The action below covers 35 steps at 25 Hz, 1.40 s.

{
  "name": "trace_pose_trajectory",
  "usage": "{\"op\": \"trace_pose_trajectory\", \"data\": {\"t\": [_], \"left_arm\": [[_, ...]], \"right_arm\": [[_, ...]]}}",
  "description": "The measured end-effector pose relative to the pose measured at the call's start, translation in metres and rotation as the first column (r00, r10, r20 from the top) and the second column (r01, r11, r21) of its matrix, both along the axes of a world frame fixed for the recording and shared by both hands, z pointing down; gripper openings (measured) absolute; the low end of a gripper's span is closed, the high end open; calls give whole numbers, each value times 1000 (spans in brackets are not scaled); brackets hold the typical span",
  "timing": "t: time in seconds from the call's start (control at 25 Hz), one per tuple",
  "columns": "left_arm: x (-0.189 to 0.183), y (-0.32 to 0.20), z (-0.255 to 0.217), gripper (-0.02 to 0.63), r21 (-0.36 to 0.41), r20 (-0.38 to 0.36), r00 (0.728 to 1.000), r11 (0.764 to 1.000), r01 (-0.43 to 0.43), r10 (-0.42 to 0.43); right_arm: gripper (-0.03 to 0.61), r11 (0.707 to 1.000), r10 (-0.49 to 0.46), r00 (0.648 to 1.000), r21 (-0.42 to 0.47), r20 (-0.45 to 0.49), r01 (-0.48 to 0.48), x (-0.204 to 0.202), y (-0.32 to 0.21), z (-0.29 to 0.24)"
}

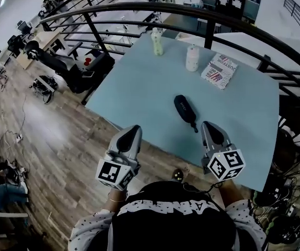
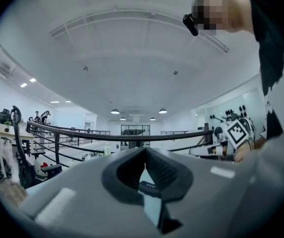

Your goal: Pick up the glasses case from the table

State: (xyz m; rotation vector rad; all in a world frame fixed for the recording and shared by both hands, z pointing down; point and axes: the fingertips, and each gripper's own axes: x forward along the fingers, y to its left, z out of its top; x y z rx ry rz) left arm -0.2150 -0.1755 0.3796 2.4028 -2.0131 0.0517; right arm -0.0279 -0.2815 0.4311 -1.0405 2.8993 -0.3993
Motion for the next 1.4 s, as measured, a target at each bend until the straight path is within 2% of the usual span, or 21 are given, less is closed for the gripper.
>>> {"op": "trace_pose_trajectory", "data": {"t": [0.32, 0.56, 1.04, 1.4], "left_arm": [[2, -44, 8, 0, 30, 14, 1000, 1000, 1, -1], [-12, -61, 12, 0, 21, -20, 1000, 1000, -7, 8], [-61, -149, 2, 0, 22, -24, 987, 987, -161, 161], [-94, -198, 11, 0, 18, -27, 975, 975, -220, 221]], "right_arm": [[6, 1000, -29, 1000, 1, -10, 29, -9, -43, 12], [9, 1000, -18, 999, 0, -48, 18, -21, -55, 15], [34, 994, 102, 988, -19, -113, -105, -62, -104, 15], [79, 989, 110, 968, -68, -227, -129, -97, -137, 52]]}}
